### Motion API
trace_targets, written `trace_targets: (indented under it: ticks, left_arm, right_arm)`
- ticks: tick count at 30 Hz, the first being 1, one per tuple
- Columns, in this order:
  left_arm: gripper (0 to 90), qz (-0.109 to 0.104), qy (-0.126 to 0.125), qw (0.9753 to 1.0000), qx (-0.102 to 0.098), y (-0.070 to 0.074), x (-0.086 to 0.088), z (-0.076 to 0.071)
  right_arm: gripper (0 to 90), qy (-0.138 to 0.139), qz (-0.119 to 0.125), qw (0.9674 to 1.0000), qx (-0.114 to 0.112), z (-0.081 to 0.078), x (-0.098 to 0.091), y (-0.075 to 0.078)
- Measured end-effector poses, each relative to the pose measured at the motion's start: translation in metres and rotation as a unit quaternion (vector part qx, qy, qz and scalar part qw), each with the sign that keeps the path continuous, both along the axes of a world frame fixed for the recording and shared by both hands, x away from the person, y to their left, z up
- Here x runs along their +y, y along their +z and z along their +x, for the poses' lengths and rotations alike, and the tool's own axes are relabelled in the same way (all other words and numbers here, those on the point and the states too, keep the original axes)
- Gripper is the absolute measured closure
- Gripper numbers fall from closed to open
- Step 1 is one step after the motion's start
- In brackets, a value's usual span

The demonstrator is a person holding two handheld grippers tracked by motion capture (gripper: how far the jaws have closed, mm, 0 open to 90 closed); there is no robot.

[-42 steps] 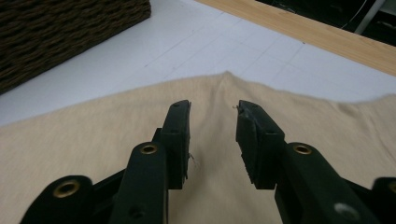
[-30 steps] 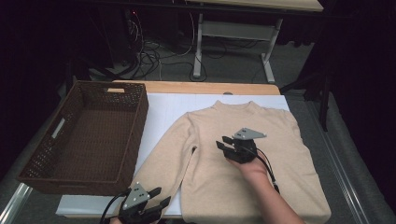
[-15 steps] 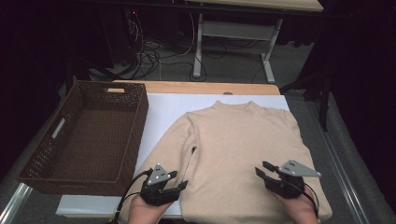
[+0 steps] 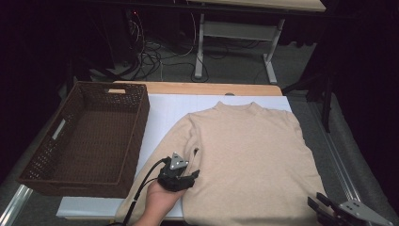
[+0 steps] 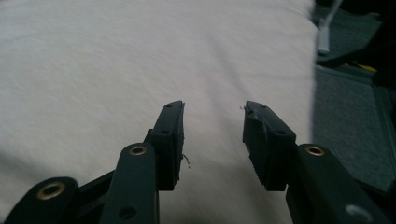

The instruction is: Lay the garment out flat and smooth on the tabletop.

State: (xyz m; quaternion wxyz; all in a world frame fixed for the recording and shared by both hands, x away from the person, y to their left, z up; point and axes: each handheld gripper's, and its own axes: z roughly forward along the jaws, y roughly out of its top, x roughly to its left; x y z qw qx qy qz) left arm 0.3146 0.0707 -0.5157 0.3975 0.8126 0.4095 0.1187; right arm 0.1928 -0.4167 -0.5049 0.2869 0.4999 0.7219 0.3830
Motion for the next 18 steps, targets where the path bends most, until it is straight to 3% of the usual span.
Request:
trace_targets:
  ticks: [1, 4, 8, 12, 15, 18]
  left_arm:
    - [55.0, 0.001, 0.001, 1.0000, -0.002, 0.000, 0.002, 0.001]
    - [66.9, 0.006, 0.009, 0.9999, -0.005, 0.000, 0.008, 0.001]
    - [69.1, -0.013, 0.021, 0.9997, 0.003, 0.000, 0.015, 0.000]
    - [53.7, -0.031, 0.014, 0.9994, 0.012, 0.002, 0.017, -0.002]
    - [45.1, -0.038, 0.014, 0.9991, 0.008, 0.006, 0.018, -0.006]
    - [35.5, -0.036, 0.007, 0.9993, 0.004, 0.012, 0.020, -0.015]
  right_arm:
    - [58.2, -0.010, -0.001, 0.9999, 0.002, -0.004, -0.005, -0.001]
    - [57.5, -0.031, 0.003, 0.9995, 0.006, -0.015, -0.019, -0.005]
    - [55.4, -0.047, 0.007, 0.9988, 0.014, -0.024, -0.031, -0.009]
    - [52.1, -0.051, 0.013, 0.9981, 0.031, -0.027, -0.036, -0.015]
    - [51.5, -0.046, 0.011, 0.9980, 0.042, -0.028, -0.036, -0.019]
    - [51.3, -0.045, 0.013, 0.9978, 0.048, -0.031, -0.035, -0.021]
